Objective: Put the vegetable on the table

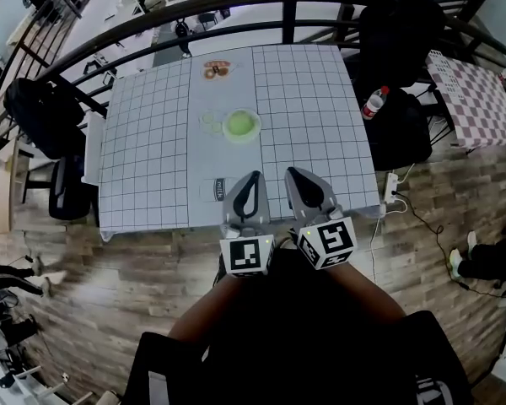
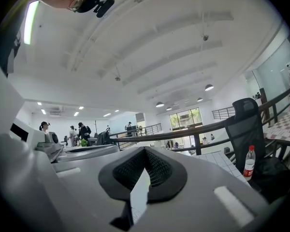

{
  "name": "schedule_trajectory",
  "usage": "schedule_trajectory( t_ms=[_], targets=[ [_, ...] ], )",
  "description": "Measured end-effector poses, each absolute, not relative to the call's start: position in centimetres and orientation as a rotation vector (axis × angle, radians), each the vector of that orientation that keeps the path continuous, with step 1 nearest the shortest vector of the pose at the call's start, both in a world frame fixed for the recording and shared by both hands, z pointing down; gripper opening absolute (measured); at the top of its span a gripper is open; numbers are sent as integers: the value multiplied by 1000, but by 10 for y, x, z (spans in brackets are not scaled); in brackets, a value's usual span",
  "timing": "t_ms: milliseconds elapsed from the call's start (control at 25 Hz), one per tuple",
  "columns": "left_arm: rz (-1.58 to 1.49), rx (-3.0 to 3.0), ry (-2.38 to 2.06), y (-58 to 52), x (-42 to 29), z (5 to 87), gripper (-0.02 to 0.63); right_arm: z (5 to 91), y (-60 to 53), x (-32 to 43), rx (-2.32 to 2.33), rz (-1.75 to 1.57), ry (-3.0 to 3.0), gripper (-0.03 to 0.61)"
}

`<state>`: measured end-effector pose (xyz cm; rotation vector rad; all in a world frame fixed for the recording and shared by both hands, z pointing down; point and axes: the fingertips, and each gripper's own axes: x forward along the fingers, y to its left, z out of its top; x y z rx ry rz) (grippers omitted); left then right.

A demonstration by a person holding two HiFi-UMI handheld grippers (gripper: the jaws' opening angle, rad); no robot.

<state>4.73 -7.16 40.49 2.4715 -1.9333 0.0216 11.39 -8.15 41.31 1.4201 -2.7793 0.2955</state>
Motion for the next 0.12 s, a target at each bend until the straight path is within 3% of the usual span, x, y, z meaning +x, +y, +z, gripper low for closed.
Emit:
schedule_trajectory(
  t_ms=[120],
  targets=[
    [35,2466,-1936,-66,54,413,8,412,-76,119,1417,286,-2789,-3]
  ],
)
